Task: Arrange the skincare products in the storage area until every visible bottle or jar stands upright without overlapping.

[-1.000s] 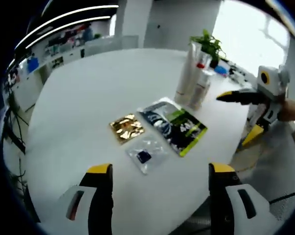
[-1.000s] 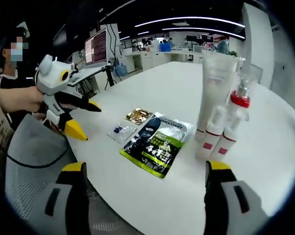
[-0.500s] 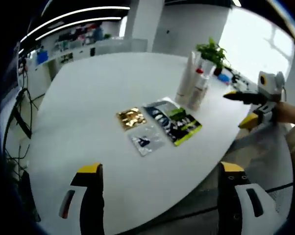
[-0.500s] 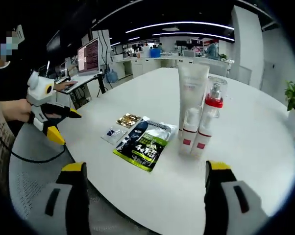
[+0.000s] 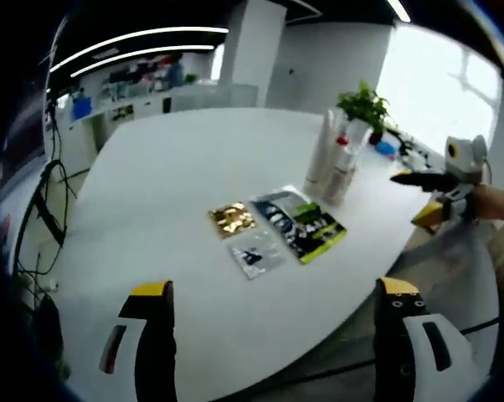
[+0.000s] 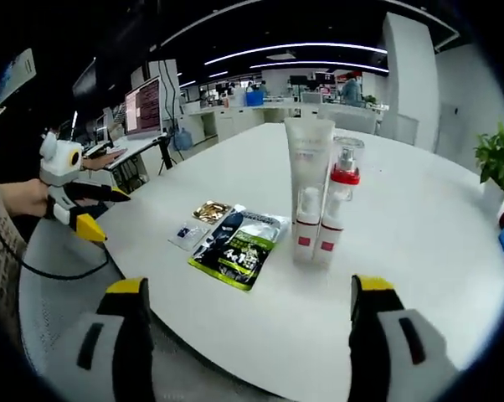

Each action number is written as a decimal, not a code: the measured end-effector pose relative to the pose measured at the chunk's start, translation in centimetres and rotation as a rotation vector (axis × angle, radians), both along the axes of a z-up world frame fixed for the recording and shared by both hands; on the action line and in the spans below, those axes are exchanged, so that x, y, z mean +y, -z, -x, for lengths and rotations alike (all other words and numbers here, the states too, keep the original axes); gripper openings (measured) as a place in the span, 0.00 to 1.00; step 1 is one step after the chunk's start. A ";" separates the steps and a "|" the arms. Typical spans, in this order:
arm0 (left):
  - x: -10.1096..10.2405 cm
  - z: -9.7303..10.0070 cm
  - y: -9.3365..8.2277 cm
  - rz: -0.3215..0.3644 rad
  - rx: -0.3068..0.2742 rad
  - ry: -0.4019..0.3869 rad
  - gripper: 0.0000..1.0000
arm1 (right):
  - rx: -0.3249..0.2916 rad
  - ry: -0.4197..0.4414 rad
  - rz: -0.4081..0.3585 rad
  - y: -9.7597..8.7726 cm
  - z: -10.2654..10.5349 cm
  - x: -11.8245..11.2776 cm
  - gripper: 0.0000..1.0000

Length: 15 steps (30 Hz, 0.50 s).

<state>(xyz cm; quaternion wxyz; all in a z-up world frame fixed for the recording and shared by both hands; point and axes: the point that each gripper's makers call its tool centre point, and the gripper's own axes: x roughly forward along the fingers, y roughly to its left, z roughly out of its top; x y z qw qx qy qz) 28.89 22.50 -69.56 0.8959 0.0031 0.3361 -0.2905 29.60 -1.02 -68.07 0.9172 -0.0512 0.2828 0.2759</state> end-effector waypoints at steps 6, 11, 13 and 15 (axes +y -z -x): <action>0.0 0.1 -0.1 0.002 0.004 -0.006 0.97 | 0.005 0.009 -0.005 0.1 -0.1 -0.2 0.99; -0.1 0.2 0.1 -0.003 0.011 -0.002 0.97 | 0.011 0.004 0.001 0.2 0.0 -0.1 0.97; 0.0 0.2 0.1 -0.005 0.013 -0.002 0.97 | 0.015 0.002 0.001 0.3 0.1 0.0 0.97; 0.0 0.1 0.2 -0.005 0.014 -0.001 0.97 | 0.016 0.001 0.001 0.3 0.1 0.0 0.97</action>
